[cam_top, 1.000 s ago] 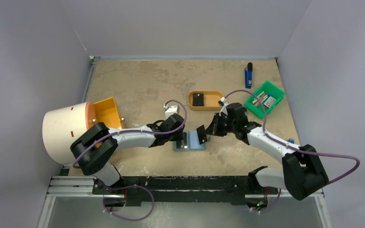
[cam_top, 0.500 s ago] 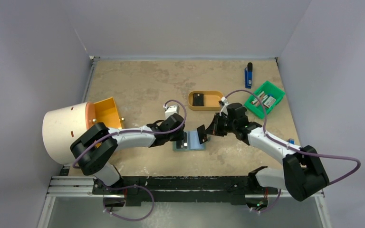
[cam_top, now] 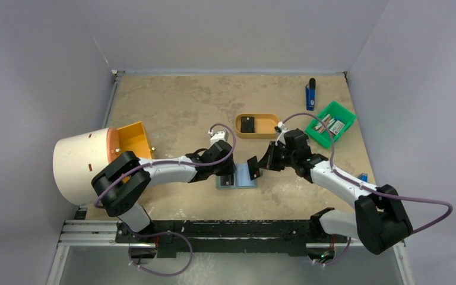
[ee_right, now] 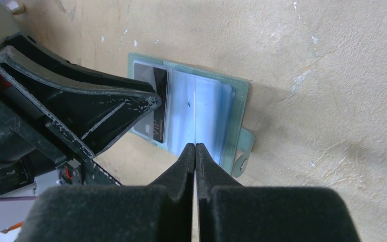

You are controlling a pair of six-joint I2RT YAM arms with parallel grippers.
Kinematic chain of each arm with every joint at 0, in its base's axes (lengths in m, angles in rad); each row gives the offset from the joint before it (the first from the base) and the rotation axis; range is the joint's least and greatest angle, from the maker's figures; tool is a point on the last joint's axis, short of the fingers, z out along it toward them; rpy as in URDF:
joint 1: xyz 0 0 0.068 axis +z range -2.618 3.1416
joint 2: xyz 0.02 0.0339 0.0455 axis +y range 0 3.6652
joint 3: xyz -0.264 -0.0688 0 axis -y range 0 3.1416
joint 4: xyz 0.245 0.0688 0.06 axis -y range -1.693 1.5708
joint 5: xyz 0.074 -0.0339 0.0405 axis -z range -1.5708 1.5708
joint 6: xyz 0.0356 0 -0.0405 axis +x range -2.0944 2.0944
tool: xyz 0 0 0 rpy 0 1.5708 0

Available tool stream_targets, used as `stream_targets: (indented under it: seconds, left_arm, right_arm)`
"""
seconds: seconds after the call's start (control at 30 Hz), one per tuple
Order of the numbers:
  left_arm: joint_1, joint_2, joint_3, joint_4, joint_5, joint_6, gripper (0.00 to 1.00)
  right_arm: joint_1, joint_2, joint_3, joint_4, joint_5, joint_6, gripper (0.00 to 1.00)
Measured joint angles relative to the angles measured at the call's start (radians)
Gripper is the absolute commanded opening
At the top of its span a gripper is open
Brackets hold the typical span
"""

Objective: Put the credit cards into the card holder
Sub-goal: Turn over the card slot in the card holder.

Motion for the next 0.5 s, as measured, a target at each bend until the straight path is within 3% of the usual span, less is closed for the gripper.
stream_targets:
  seconds: [0.5]
  left_arm:
    - [0.000,0.078,0.032,0.065,0.050,0.009,0.26]
  right_arm:
    - [0.000,-0.002,-0.025,0.000,0.002,0.000,0.00]
